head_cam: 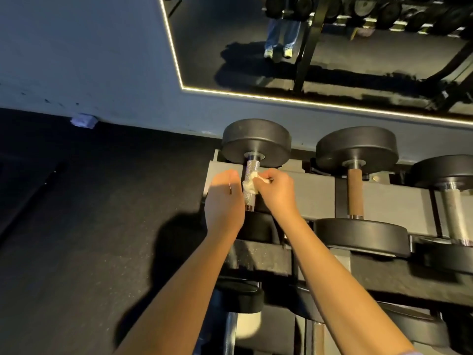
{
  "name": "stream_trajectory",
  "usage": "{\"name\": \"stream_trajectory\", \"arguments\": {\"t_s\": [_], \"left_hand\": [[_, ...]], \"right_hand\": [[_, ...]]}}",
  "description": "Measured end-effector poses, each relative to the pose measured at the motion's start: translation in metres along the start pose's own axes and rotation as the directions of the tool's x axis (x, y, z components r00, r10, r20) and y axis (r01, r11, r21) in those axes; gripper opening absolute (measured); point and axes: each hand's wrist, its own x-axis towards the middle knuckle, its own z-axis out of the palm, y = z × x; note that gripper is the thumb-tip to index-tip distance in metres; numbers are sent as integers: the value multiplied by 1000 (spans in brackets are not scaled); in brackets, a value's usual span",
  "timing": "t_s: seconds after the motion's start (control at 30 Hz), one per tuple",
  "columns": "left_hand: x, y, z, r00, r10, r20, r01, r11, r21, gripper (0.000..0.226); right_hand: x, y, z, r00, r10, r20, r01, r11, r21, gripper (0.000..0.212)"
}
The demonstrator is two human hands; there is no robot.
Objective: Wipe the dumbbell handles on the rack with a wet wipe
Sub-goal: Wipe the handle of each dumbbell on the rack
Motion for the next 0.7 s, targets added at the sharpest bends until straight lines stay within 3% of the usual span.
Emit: {"name": "stream_trajectory", "arguments": {"t_s": [0.1,0.23,0.33,0.53,0.6,0.7], "left_hand": [[-1,0,1,998,49,-28,-50,998,-26,43],[-3,1,0,995,89,-36,-92,993,-77,44],[-1,0,1,997,75,-35,-78,995,-68,41],[1,1,1,996,78,-48,-81,994,-68,38],[1,0,1,994,94,-50,-96,994,-51,37],[3,-2,2,990,130,-54,-131,991,-29,33]], "right_hand": [[-5,5,-2,996,-24,85,22,999,34,19],[-9,13,-3,989,-34,142,28,999,46,9],[-1,11,0,994,-58,97,58,998,-5,12],[26,-8,12,973,-187,-134,180,981,-68,14],[28,-7,13,974,-186,-125,177,981,-80,16],[18,2,5,983,-183,1,182,978,-102,17]]}}
